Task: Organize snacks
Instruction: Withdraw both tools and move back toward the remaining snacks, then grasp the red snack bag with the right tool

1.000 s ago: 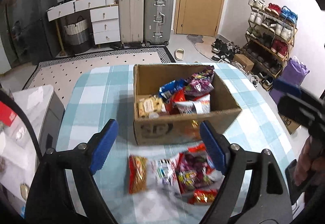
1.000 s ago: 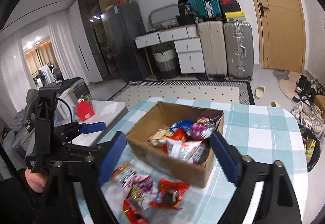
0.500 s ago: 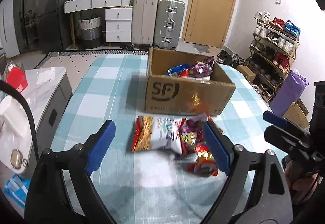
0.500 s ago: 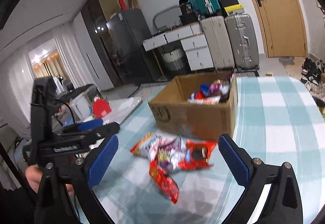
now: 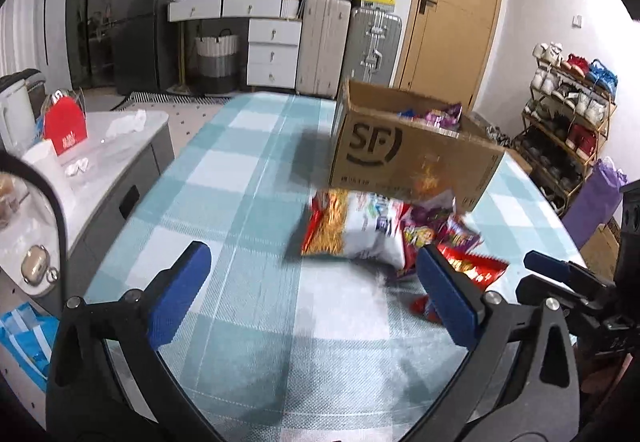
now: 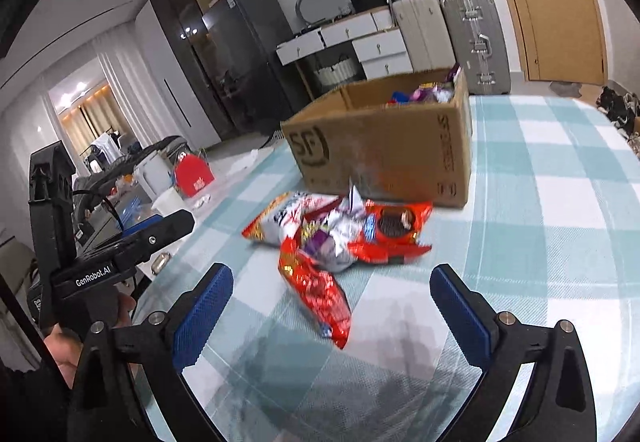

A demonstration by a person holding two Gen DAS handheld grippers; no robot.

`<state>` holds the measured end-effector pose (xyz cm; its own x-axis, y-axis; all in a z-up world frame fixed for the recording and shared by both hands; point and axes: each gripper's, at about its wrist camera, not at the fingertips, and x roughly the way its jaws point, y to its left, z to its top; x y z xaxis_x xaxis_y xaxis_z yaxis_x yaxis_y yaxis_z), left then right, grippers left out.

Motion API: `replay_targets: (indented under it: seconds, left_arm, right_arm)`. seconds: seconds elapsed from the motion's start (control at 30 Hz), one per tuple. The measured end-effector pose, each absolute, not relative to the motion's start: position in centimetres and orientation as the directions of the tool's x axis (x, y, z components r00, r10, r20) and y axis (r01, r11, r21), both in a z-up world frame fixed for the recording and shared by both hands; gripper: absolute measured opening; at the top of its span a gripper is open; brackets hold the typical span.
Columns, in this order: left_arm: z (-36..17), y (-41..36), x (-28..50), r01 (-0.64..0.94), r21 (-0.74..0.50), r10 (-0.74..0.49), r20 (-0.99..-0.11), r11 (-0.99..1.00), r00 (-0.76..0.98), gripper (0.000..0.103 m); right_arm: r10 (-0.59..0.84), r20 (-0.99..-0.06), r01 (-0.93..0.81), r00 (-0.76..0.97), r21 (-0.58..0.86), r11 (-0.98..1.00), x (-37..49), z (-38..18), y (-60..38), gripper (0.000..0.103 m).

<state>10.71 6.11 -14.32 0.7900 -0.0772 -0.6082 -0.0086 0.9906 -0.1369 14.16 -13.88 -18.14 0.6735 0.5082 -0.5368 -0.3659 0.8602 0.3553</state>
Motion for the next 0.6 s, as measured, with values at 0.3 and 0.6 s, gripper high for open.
replay_targets:
  seconds: [0.3, 0.6]
  left_arm:
    - [-17.7, 5.8, 12.1, -0.029, -0.131, -0.065, -0.656, 0.991, 0.752, 0.102]
    - [-18.7, 5.8, 12.4, -0.033, -0.130, -0.061, -0.655, 0.991, 0.753, 0.102]
  right_arm:
    - [0.519, -0.574, -0.368, 0.634, 0.366, 0.855, 15.7, -20.2, -12.2, 0.101]
    - [0.526, -0.621, -0.399, 0.581, 0.347, 0.849, 17.2, -21.3, -10.0, 0.080]
